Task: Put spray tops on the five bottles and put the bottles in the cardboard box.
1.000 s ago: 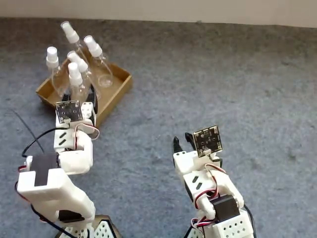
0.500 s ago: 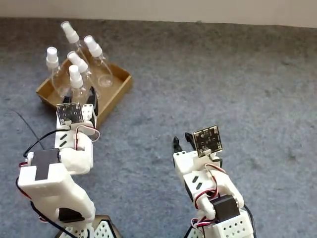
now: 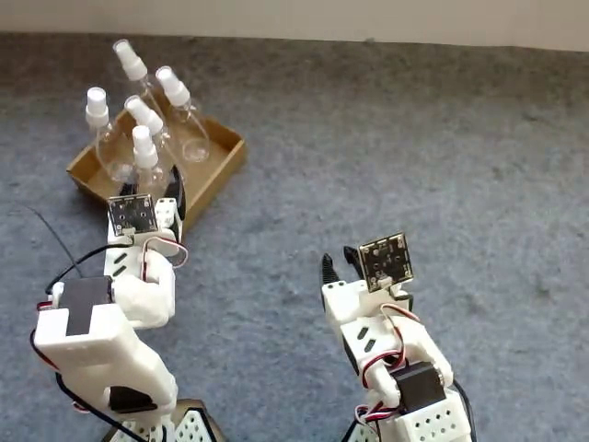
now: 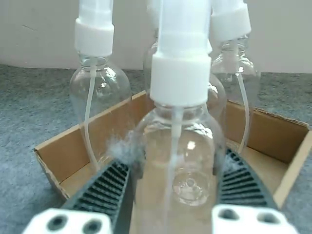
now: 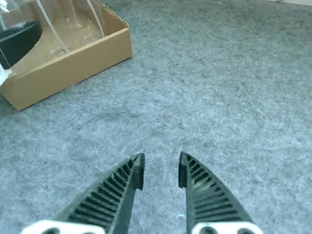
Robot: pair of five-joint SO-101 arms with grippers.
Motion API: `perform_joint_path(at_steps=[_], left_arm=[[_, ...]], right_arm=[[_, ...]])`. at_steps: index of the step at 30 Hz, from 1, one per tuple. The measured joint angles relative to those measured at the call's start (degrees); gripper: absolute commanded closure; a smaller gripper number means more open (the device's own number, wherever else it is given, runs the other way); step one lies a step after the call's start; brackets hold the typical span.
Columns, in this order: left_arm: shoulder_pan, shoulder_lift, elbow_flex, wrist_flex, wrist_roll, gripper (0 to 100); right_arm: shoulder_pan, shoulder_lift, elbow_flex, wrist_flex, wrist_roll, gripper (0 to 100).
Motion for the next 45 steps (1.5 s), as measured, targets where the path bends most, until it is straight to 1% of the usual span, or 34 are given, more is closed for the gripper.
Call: perform_joint_path(at_steps=[4, 8, 11, 16, 22, 27, 30, 33, 37, 42, 45], left_arm=[[0.0, 0.0, 0.0, -1.05, 0.0, 96], [-0.18, 0.0, 0.0, -6.77, 0.0, 96], [-0.18, 0.0, 0.0, -8.26, 0.0, 96], [-0.09, 0.0, 1.23, -8.62, 0.0, 96], [2.02, -0.26, 3.78, -8.62, -0.09, 96], [2.46, -7.3, 5.54, -7.38, -0.09, 96], [2.81, -14.15, 5.89, 0.09, -0.79, 96], [2.99, -22.24, 5.89, 10.64, -0.97, 96], [2.99, -33.49, 5.98, 24.88, -0.97, 96], [2.99, -46.86, 5.98, 40.09, -0.97, 96], [2.99, -55.03, 5.98, 48.7, -0.97, 96]], right_arm=[[0.0, 0.0, 0.0, 0.0, 0.0, 89.2], [0.0, 0.0, 0.0, 0.0, 0.0, 89.2], [0.0, 0.0, 0.0, 0.0, 0.0, 89.2], [0.0, 0.0, 0.0, 0.0, 0.0, 89.2], [0.0, 0.0, 0.0, 0.0, 0.0, 89.2], [0.0, 0.0, 1.67, -1.05, 0.0, 89.3], [0.0, 0.09, 3.87, -5.27, 0.09, 89.3], [0.0, 0.0, 4.04, -8.26, 0.09, 89.3], [0.0, 0.0, 4.04, -9.05, 0.09, 89.3], [0.0, 0.0, 4.04, -9.32, 0.09, 89.3], [-2.11, 0.0, 4.04, -9.41, 0.09, 89.3]])
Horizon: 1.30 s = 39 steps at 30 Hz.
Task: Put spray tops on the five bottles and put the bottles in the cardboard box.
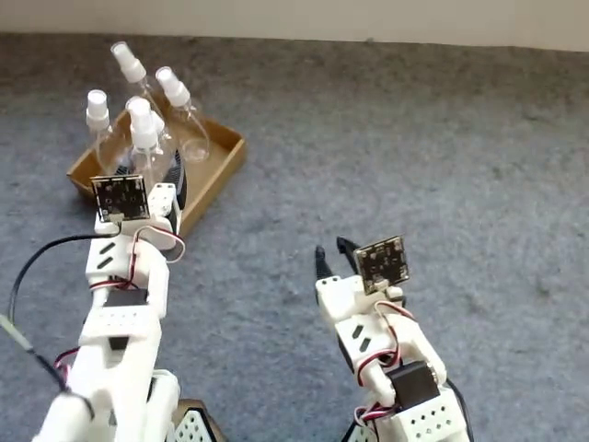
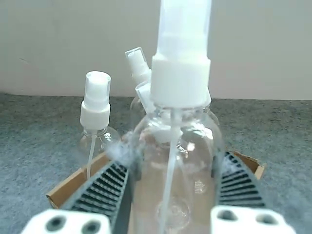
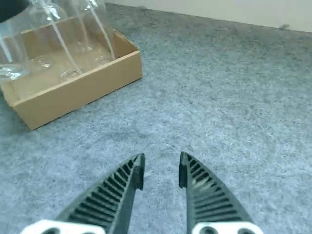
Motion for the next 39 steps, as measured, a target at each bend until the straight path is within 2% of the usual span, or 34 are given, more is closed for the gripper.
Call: perform_joint_path(at_steps=[5, 11, 17, 24, 32, 39], left_arm=[[2.55, -14.15, 0.0, 15.21, 0.0, 96], [7.21, -30.51, 0.0, 33.23, 0.0, 96], [9.14, -41.32, 0.09, 45.19, 0.0, 96], [9.41, -44.84, 0.09, 46.77, 0.0, 96], [16.0, -44.92, 0.09, 46.77, 0.0, 96], [15.91, -44.92, 0.09, 44.13, 1.67, 96]], right_arm=[[-4.4, 0.0, 0.0, 0.0, 0.0, 89.6], [-4.92, 0.0, 0.0, 0.0, 0.0, 89.6], [-5.1, 0.0, 0.0, 0.0, 0.0, 89.6], [-5.1, 0.0, 0.0, 0.0, 0.0, 89.7], [-5.1, 0.0, 0.0, 0.0, 0.0, 89.7], [-5.1, 0.0, 0.0, 0.0, 0.0, 89.6]])
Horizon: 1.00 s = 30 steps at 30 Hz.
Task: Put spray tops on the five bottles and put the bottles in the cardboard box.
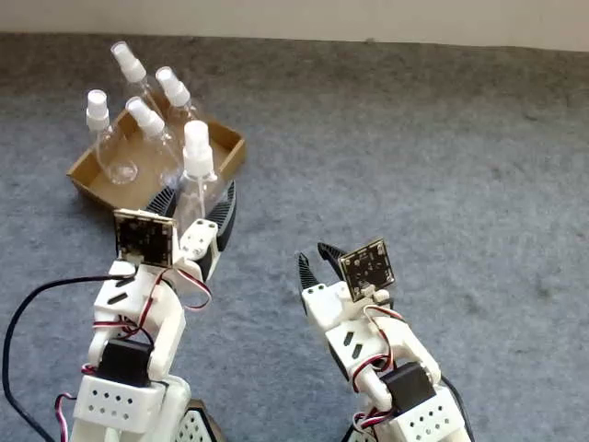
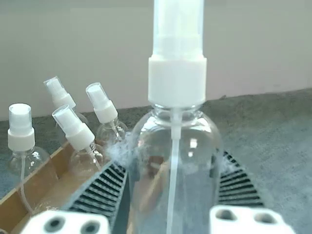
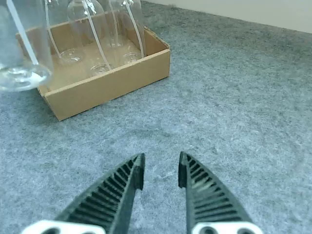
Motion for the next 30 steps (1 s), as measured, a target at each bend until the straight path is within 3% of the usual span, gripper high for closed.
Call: perform_joint_path(at_steps=[7, 14, 22, 30], left_arm=[[-0.09, 0.0, 0.0, -5.36, 1.76, 96], [0.7, 0.18, -0.09, -15.91, 1.85, 96], [3.25, 18.2, -11.16, -17.41, 2.46, 96], [9.49, 28.75, -13.27, -17.58, 12.04, 96]], right_arm=[[0.0, 0.0, 0.0, 0.0, 0.0, 89.6], [0.0, 0.0, 0.0, 0.0, 0.0, 89.6], [0.0, 0.0, 0.0, 0.0, 0.0, 89.4], [0.0, 0.0, 0.0, 0.0, 0.0, 89.3]])
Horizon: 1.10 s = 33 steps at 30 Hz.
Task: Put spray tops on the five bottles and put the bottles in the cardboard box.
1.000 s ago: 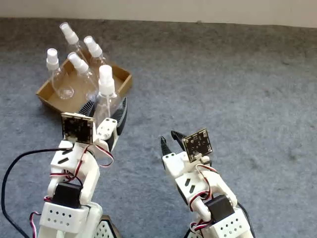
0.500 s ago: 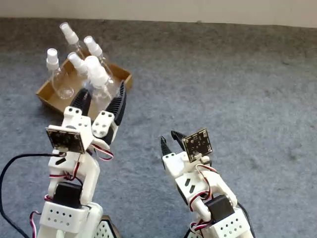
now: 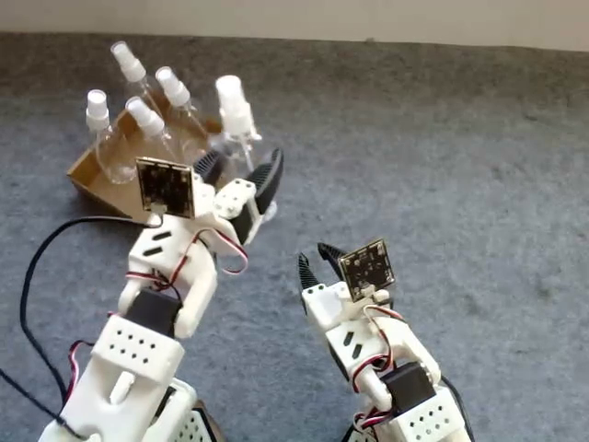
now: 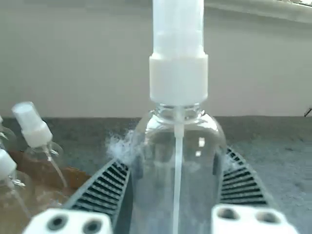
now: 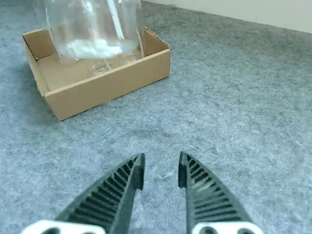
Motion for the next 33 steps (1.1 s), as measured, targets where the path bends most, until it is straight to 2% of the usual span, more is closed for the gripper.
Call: perform_joint_path(at_steps=[7, 14, 25, 29, 33], left_arm=[[3.25, 6.15, -0.09, -9.23, 5.98, 97], [7.91, 13.89, -0.09, -15.56, 6.33, 97], [13.1, 15.03, -0.18, -16.18, 6.24, 97], [13.54, 10.99, 1.93, -16.18, 6.24, 96], [14.24, 5.98, 5.36, -16.09, 2.9, 96]], right_arm=[[0.0, 0.0, 0.0, -10.64, 0.0, 89.3], [-2.99, 0.0, 0.0, -12.31, 0.0, 89.3], [-3.43, 0.09, 0.09, -12.31, 0.0, 89.3], [-3.52, 0.09, 0.09, -12.31, 0.0, 89.3], [-3.25, 0.18, 0.09, -12.31, 0.0, 89.3]])
